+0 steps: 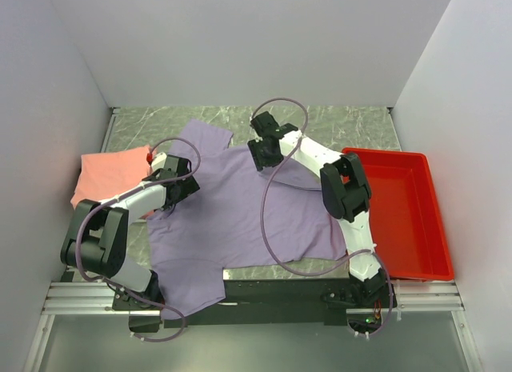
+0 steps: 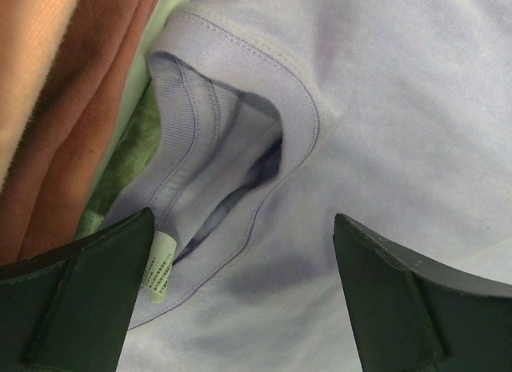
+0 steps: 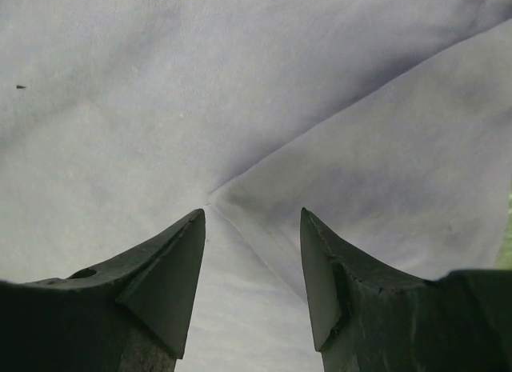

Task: Fold and stack the t-shirts
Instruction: Flatten the tshirt out

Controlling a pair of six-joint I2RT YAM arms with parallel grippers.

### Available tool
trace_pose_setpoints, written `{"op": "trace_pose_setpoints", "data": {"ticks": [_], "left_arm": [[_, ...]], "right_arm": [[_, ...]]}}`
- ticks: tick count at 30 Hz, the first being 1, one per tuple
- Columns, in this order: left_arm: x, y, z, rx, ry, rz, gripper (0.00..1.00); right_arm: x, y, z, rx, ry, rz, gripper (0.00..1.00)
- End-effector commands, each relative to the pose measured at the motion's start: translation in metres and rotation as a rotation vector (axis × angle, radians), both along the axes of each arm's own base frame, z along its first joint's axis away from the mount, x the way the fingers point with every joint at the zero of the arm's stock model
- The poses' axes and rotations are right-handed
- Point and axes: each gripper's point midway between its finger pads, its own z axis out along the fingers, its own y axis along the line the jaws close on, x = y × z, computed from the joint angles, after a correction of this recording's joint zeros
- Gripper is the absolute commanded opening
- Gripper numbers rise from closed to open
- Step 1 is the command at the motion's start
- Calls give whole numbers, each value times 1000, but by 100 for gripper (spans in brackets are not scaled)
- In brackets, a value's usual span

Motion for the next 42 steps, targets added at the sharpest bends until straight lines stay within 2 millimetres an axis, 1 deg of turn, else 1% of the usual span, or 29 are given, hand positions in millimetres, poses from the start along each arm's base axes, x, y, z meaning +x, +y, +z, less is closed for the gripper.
{"op": "trace_pose_setpoints", "data": {"ticks": [1,3,5,6,8,9,11,12,16,19,21,22,23,26,27,28,30,33,34,36,38,41,42], "left_arm": [[14,-1,12,-5,-46,30,99],[14,0,11,-5,-44,31,100],[14,0,11,-4,-41,30,100],[13,0,10,-2,-40,30,99],[13,0,10,-1,-39,32,99],[12,1,9,0,-33,32,100],[12,2,11,5,-35,36,100],[12,1,12,1,-41,37,99],[12,1,13,1,-45,33,100],[11,3,11,8,-36,43,99],[11,4,11,12,-33,46,99],[12,4,11,12,-34,46,100],[11,4,10,14,-32,47,99],[10,6,9,19,-28,56,99],[10,6,9,20,-27,58,100],[10,7,9,21,-25,61,99],[9,8,9,26,-14,67,99],[9,9,10,29,-18,70,99],[8,8,10,26,-19,70,99],[8,9,11,29,-21,74,99],[8,9,11,29,-22,73,99],[8,9,10,31,-17,75,100],[8,10,11,32,-17,80,99]], "right_arm": [[3,9,8,35,-26,-57,57],[4,10,1,32,-20,-64,57],[9,11,0,30,-26,-78,56],[10,10,-5,21,-22,-84,56],[14,9,-5,7,-34,-93,54],[17,8,-9,-1,-32,-97,53],[17,6,-13,-18,-27,-113,52],[17,4,-18,-35,-22,-115,52],[17,5,-23,-29,-13,-119,51],[18,5,-23,-30,-11,-126,45],[18,3,-21,-37,-15,-132,38],[18,3,-20,-42,-21,-136,33],[18,1,-19,-48,-22,-138,30],[21,-2,-7,-53,-50,-143,22],[22,-3,-2,-52,-59,-146,21],[24,-5,1,-55,-69,-147,17],[28,-9,10,-67,-93,-162,13],[35,-22,18,-86,-108,-188,10],[36,-27,20,-96,-109,-191,6],[43,-37,27,-112,-128,-206,2],[49,-54,30,-137,-130,-229,2],[59,-73,37,-163,-147,-250,2],[65,-85,36,-179,-148,-269,2]]}}
